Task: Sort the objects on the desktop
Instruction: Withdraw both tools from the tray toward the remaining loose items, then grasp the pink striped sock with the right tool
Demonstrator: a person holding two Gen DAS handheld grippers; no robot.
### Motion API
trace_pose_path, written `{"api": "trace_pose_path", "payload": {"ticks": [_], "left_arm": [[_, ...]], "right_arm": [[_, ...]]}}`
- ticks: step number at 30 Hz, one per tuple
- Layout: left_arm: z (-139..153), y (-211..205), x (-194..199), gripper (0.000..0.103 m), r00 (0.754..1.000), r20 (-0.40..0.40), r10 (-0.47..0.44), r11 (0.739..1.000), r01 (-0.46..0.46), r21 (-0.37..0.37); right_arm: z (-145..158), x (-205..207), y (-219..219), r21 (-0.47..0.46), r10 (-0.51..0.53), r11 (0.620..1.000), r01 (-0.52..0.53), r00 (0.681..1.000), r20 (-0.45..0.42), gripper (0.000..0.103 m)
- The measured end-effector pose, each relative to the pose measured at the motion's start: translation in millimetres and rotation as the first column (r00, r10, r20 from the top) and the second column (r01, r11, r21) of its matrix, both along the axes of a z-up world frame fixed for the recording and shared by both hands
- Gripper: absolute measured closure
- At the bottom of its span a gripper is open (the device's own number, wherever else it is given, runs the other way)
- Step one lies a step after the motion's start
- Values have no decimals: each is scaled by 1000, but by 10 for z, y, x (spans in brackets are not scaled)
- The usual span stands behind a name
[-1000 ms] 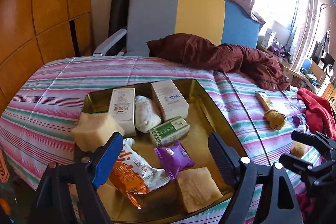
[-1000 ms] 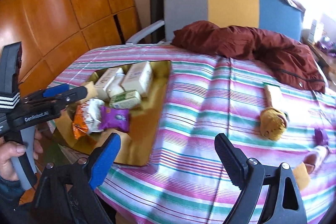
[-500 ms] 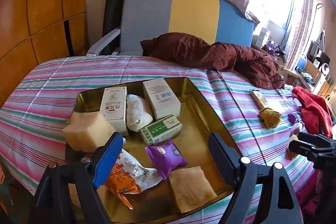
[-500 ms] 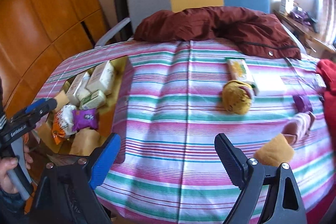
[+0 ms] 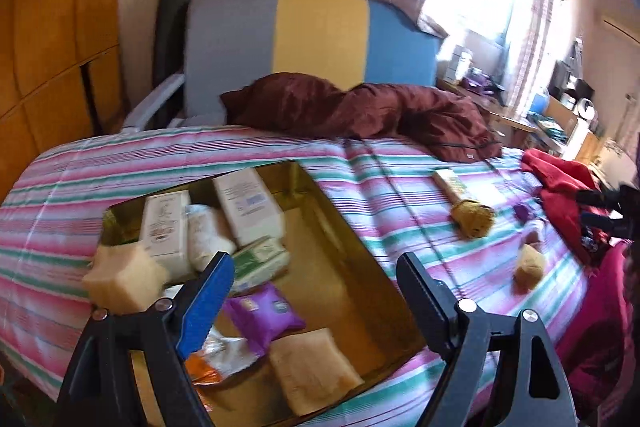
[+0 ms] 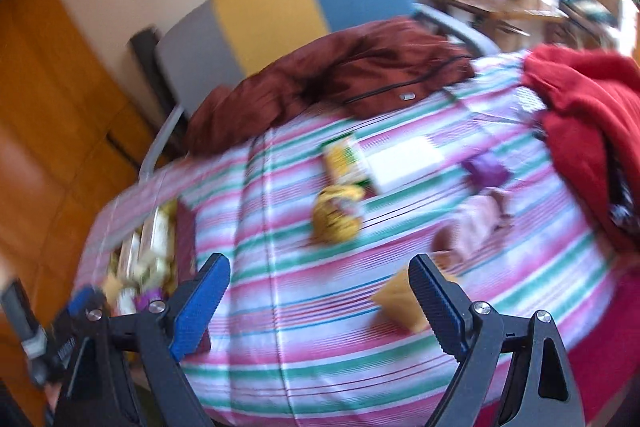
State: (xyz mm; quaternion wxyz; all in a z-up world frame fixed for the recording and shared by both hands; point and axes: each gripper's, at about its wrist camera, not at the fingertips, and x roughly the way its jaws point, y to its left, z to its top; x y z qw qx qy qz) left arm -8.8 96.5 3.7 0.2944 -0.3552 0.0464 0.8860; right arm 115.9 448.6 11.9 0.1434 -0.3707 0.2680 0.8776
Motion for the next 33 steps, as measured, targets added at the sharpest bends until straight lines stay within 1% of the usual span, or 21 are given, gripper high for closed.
{"api": "trace_pose_path", "payload": {"ticks": [3,7,10,12,13,15,17,21,23,27,31,33], "left_arm": [[3,162,53,19,998,8,-55,998,55,5],[-31,388,135,19,992,22,-126,992,126,-9],[-54,601,223,19,981,28,-194,980,195,-28],[-72,724,272,19,971,35,-238,970,239,-36],[-88,785,286,19,964,42,-261,964,263,-36],[-141,931,315,19,944,78,-321,945,324,-33],[-193,1072,360,19,919,110,-380,923,385,-26],[-249,1261,492,19,889,112,-444,891,451,-49],[-276,1312,542,19,877,115,-467,878,475,-56],[-336,1382,562,19,864,133,-486,865,498,-68],[-399,1462,553,19,856,152,-495,858,509,-70],[-431,1498,539,20,853,165,-495,858,510,-63]], "right_arm": [[5,141,297,-55,-89,995,88,996,-13,11],[-70,211,537,-98,-144,985,145,989,14,11],[-172,233,730,-163,-176,970,179,984,35,11],[-224,227,823,-188,-191,962,197,980,50,11],[-252,223,870,-198,-204,957,212,977,59,11],[-319,170,975,-218,-219,948,233,972,88,11],[-402,96,1043,-232,-220,942,242,968,119,11],[-592,-52,1164,-240,-222,936,257,961,165,13],[-666,-89,1197,-228,-229,936,269,956,186,18],[-757,-173,1238,-223,-221,938,265,954,202,22],[-924,-237,1304,-252,-224,924,287,941,253,24],[-980,-267,1330,-266,-220,919,290,939,264,24]]}}
